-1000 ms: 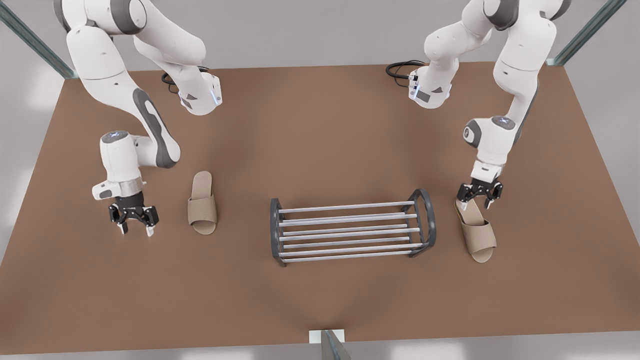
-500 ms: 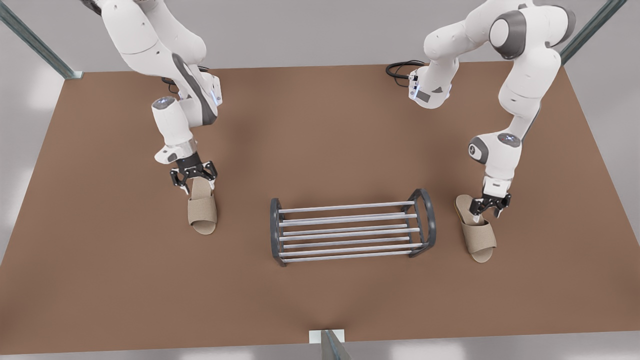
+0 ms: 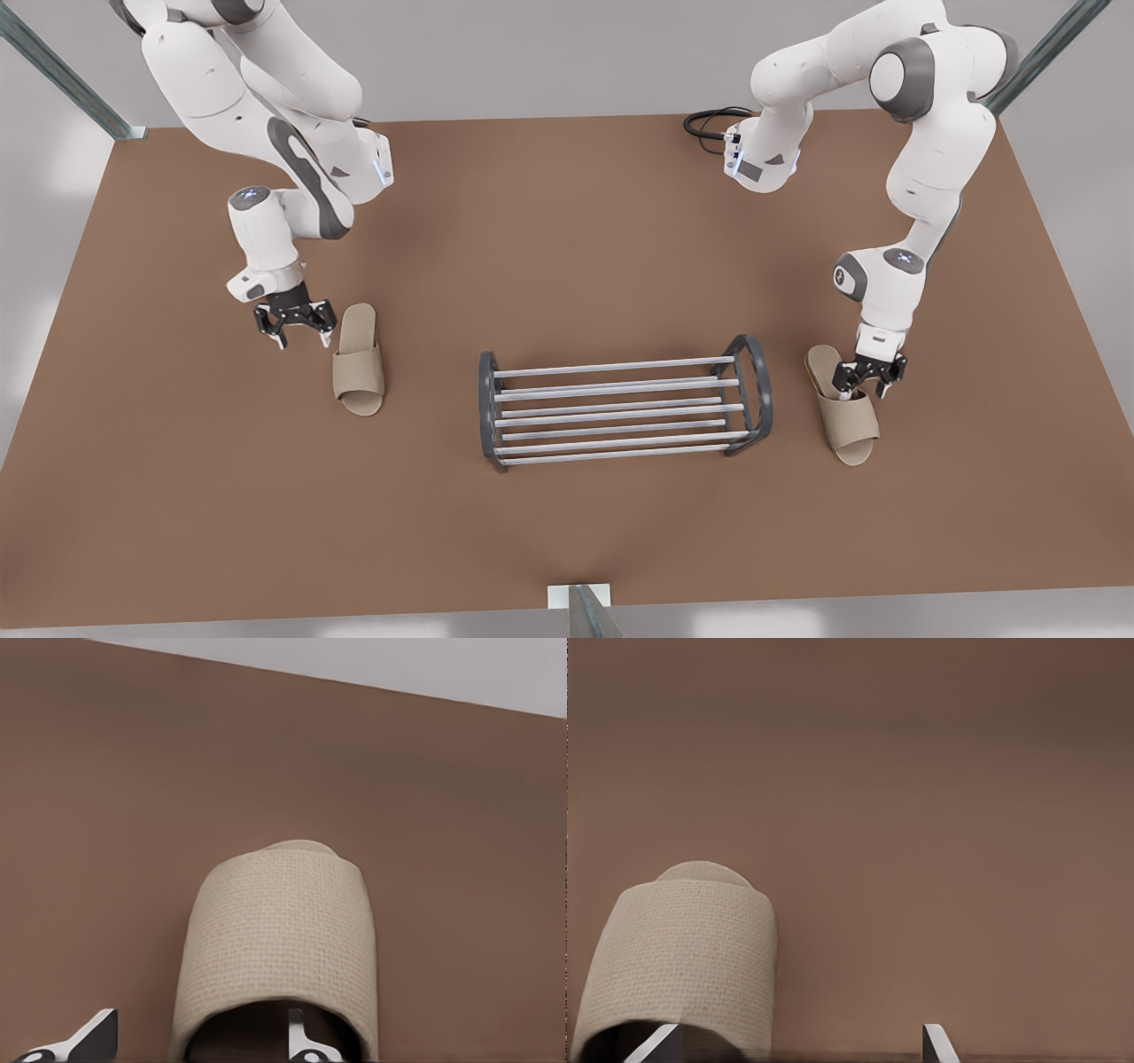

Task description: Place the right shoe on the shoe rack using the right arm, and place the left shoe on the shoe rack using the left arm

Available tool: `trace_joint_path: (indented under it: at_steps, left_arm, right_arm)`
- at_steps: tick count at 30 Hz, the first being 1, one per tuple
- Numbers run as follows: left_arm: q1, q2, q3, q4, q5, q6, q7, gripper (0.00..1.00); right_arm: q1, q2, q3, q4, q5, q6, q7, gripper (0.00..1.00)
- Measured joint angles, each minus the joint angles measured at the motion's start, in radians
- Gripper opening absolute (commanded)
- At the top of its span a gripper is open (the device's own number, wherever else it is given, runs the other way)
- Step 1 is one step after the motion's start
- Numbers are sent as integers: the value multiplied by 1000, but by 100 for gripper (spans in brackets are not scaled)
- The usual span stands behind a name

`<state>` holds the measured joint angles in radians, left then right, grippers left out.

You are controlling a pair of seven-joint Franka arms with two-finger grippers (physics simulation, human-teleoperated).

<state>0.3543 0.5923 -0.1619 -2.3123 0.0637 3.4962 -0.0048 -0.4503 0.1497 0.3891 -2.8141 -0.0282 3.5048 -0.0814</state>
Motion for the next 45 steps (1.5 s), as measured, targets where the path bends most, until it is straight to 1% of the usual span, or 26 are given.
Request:
trace_joint_path:
  at_steps: [2,5,7,11,12,14,17,18,23,25,26,29,32,34,36,38,43,45]
  left_arm:
    - [3,-3,0,0,4,0,0,67]
    - [5,-6,-1,0,6,0,1,57]
    - [6,-7,-1,0,7,0,1,46]
    - [6,-6,0,3,6,0,1,35]
    - [6,-5,0,4,5,0,2,34]
    - [6,-4,1,7,4,0,2,30]
    - [9,-6,1,14,2,0,3,26]
    - [10,-8,2,17,1,1,3,22]
    - [10,-27,3,26,-11,1,4,21]
    - [1,-86,-10,29,-15,-21,-5,21]
    - [0,-138,-30,31,-17,-51,-16,21]
    - [-33,-313,-77,72,-20,-208,-65,21]
    - [-73,-404,-119,162,-19,-383,-128,21]
    - [-133,-450,-150,218,-13,-502,-178,21]
    - [-206,-467,-159,311,19,-628,-235,21]
    - [-284,-457,-163,372,119,-739,-312,21]
    - [-528,-374,-166,516,349,-1002,-546,21]
    - [-568,-325,-166,542,438,-1073,-646,21]
  right_arm:
    - [8,16,0,-1,0,0,-19,100]
    - [10,33,0,-1,-1,0,-44,100]
    - [11,45,0,3,-1,0,-60,100]
    - [11,78,0,17,0,0,-86,100]
    - [11,92,0,26,0,0,-91,100]
    - [20,111,0,39,1,0,-102,100]
    - [23,139,0,58,2,0,-115,100]
    - [23,148,0,64,2,0,-119,100]
    - [26,165,0,77,2,0,-136,100]
    - [40,170,0,81,3,0,-140,100]
    - [43,177,0,86,3,0,-142,100]
    - [53,200,-1,104,4,0,-148,100]
    - [65,216,-1,117,4,0,-152,100]
    - [69,225,-1,124,4,0,-155,100]
    - [69,228,0,127,4,0,-157,100]
    - [70,230,-1,130,4,0,-159,100]
    - [68,240,-1,147,4,0,-164,100]
    - [67,247,-1,155,4,0,-165,74]
